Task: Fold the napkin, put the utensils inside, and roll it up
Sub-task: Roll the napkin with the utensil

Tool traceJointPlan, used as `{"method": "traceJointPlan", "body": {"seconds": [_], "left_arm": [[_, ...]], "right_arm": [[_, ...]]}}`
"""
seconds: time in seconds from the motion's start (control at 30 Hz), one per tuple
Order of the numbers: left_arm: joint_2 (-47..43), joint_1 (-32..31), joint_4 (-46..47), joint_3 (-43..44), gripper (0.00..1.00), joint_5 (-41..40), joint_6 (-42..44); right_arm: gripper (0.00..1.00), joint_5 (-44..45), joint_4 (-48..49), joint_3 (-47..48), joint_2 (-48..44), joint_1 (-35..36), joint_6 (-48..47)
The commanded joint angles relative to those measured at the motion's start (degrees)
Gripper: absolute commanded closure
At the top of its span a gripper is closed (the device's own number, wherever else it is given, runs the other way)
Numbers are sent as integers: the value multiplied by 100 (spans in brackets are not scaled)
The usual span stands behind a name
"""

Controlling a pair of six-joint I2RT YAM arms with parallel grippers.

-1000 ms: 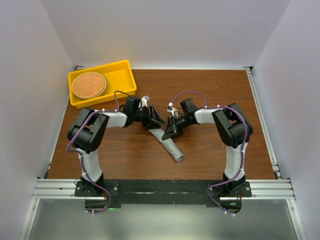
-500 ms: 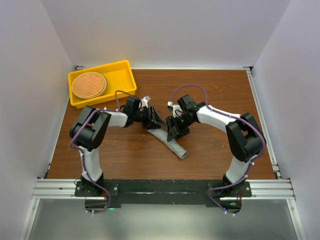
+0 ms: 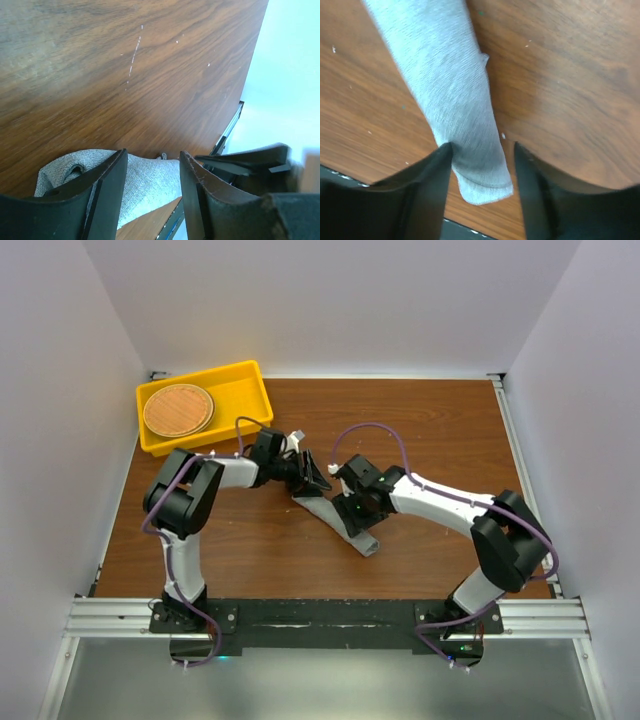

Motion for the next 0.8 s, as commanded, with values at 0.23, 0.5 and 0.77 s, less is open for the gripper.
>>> {"method": "traceJointPlan", "body": {"seconds": [0.23, 0.5, 0.77], "left_arm": [[461, 149, -1368, 555, 48, -298, 428], [434, 193, -1500, 564, 48, -210, 375], [479, 246, -1570, 722, 46, -131, 366]], "right_arm": [[24, 1600, -117, 1672, 785, 983, -1286], [26, 1672, 112, 1717, 1340, 1115, -1410], [36, 1857, 191, 1532, 1620, 1124, -1279]]}}
